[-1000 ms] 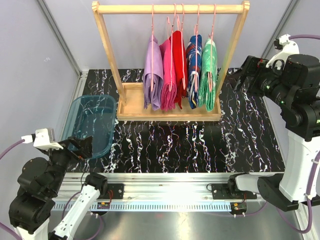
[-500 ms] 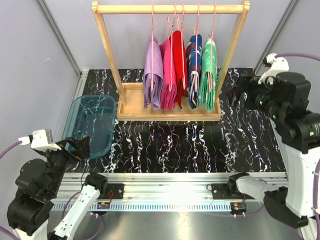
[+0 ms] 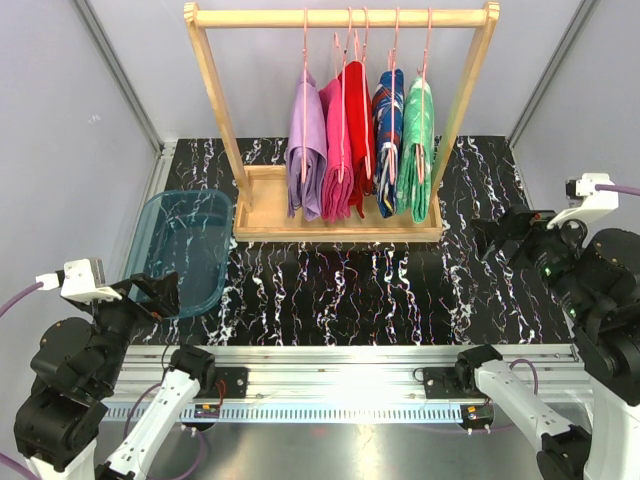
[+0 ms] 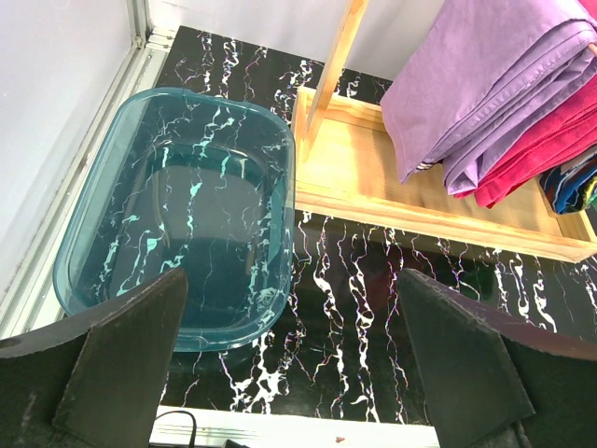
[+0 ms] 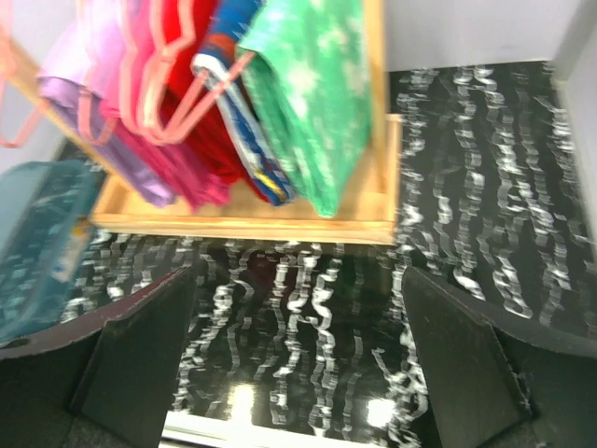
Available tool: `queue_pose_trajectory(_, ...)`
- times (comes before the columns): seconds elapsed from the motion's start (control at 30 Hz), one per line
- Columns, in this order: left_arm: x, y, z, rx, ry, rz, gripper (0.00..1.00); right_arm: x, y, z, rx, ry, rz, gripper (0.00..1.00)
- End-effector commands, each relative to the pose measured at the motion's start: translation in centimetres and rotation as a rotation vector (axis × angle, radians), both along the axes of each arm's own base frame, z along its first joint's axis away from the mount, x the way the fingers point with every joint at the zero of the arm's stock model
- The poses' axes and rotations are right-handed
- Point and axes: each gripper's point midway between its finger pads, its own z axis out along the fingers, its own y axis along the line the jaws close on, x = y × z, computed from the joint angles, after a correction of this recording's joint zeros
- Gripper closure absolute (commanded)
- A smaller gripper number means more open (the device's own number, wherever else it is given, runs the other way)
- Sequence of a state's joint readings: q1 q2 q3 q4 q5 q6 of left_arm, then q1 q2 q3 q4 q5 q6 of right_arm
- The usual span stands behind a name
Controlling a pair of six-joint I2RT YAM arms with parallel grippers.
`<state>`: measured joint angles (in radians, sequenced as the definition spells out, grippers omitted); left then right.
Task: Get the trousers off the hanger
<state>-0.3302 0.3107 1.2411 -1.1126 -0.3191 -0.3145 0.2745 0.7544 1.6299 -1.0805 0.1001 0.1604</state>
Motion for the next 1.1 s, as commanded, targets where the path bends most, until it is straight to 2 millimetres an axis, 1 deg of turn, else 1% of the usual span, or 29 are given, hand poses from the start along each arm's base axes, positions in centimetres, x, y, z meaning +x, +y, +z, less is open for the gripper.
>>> queue_pose_trajectory(0.0, 0.7, -0.4, 0.9, -0.013, -0.027, -0.008, 0.01, 1.1, 3.0, 2.0, 0.109, -0.046, 0.113, 0.01)
queue_pose_trajectory(0.07, 0.7, -0.5, 0.9, -0.017, -0.031, -0.013, 0.01, 1.4, 4.0, 3.1, 0.136, -0.045, 0.156, 0.01)
queue_pose_trajectory(0.1, 0.7, -0.5, 1.0, -0.018, -0.032, -0.014, 0.01, 2.4, 4.8, 2.8, 0.142, -0.006, 0.178, 0.01)
queue_pose_trajectory(0.13, 0.7, -0.5, 1.0, -0.019, -0.032, -0.014, 0.01, 2.4, 5.0, 4.0, 0.158, -0.021, 0.189, 0.00)
queue_pose_trajectory(0.17, 0.7, -0.5, 0.9, -0.019, -0.031, -0.014, 0.01, 2.8, 5.3, 4.4, 0.162, -0.018, 0.195, 0.00)
queue_pose_trajectory(0.2, 0.7, -0.5, 0.9, -0.020, -0.029, -0.015, 0.01, 3.7, 5.6, 5.0, 0.167, -0.013, 0.194, 0.01)
queue_pose_trajectory(0.27, 0.7, -0.5, 0.9, -0.021, -0.032, -0.015, 0.01, 4.8, 5.9, 5.5, 0.166, -0.008, 0.193, 0.00)
queue_pose_trajectory(0.3, 0.8, -0.6, 0.8, -0.020, -0.028, -0.015, 0.01, 5.9, 6.3, 6.0, 0.153, 0.004, 0.202, 0.01)
queue_pose_trajectory(0.37, 0.8, -0.6, 0.7, -0.020, -0.028, -0.017, 0.01, 7.4, 6.6, 6.3, 0.144, 0.030, 0.196, 0.00)
queue_pose_trajectory(0.4, 1.0, -0.7, 0.6, -0.018, -0.020, -0.020, 0.01, 8.8, 7.0, 6.3, 0.134, 0.055, 0.192, 0.00)
queue_pose_trajectory(0.47, 1.0, -0.8, 0.7, -0.020, -0.020, -0.024, 0.01, 10.4, 7.5, 6.3, 0.130, 0.076, 0.192, 0.01)
queue_pose_trajectory(0.5, 1.1, -0.9, 0.7, -0.020, -0.017, -0.027, 0.01, 11.9, 7.9, 6.3, 0.123, 0.093, 0.185, 0.00)
queue_pose_trajectory(0.53, 1.1, -0.9, 0.7, -0.020, -0.017, -0.027, 0.01, 12.6, 8.3, 6.3, 0.110, 0.096, 0.180, 0.02)
queue_pose_trajectory(0.57, 1.1, -0.9, 0.8, -0.019, -0.018, -0.027, 0.01, 13.7, 7.4, 6.3, 0.082, 0.092, 0.103, 0.03)
queue_pose_trajectory(0.6, 1.1, -0.9, 0.8, -0.017, -0.020, -0.026, 0.01, 15.0, 7.5, 6.0, 0.046, 0.102, 0.076, 0.03)
queue_pose_trajectory(0.63, 1.0, -0.8, 0.8, -0.017, -0.019, -0.024, 0.01, 15.5, 7.7, 5.8, 0.021, 0.107, 0.056, 0.04)
queue_pose_trajectory(0.67, 0.9, -0.8, 0.8, -0.018, -0.021, -0.024, 0.01, 16.4, 6.8, 5.5, -0.012, 0.107, -0.015, 0.05)
queue_pose_trajectory(0.7, 0.9, -0.8, 0.8, -0.015, -0.022, -0.025, 0.01, 17.4, 6.9, 5.0, -0.040, 0.119, -0.036, 0.08)
queue_pose_trajectory(0.73, 0.8, -0.7, 0.8, -0.014, -0.020, -0.025, 0.01, 17.8, 7.2, 4.6, -0.056, 0.125, -0.042, 0.13)
queue_pose_trajectory(0.77, 0.8, -0.7, 0.7, -0.010, -0.017, -0.022, 0.01, 18.3, 6.5, 4.4, -0.074, 0.127, -0.085, 0.17)
queue_pose_trajectory(0.83, 0.7, -0.6, 0.6, -0.004, -0.013, -0.025, 0.01, 19.5, 6.3, 3.5, -0.109, 0.140, -0.111, 0.24)
queue_pose_trajectory(0.87, 0.6, -0.6, 0.7, -0.003, -0.015, -0.023, 0.01, 20.0, 6.1, 3.4, -0.125, 0.138, -0.132, 0.31)
queue_pose_trajectory(0.93, 0.5, -0.6, 0.6, 0.002, -0.013, -0.026, 0.01, 21.0, 6.2, 2.6, -0.151, 0.148, -0.143, 0.41)
queue_pose_trajectory(0.97, 0.6, -0.5, 0.6, 0.005, -0.010, -0.024, 0.01, 21.3, 6.2, 2.4, -0.158, 0.152, -0.147, 0.50)
queue_pose_trajectory(1.0, 0.5, -0.5, 0.5, 0.006, -0.012, -0.026, 0.01, 21.8, 6.5, 2.1, -0.165, 0.156, -0.137, 0.54)
queue_pose_trajectory(1.07, 0.5, -0.5, 0.4, 0.009, -0.010, -0.025, 0.01, 22.2, 6.9, 1.9, -0.170, 0.157, -0.120, 0.66)
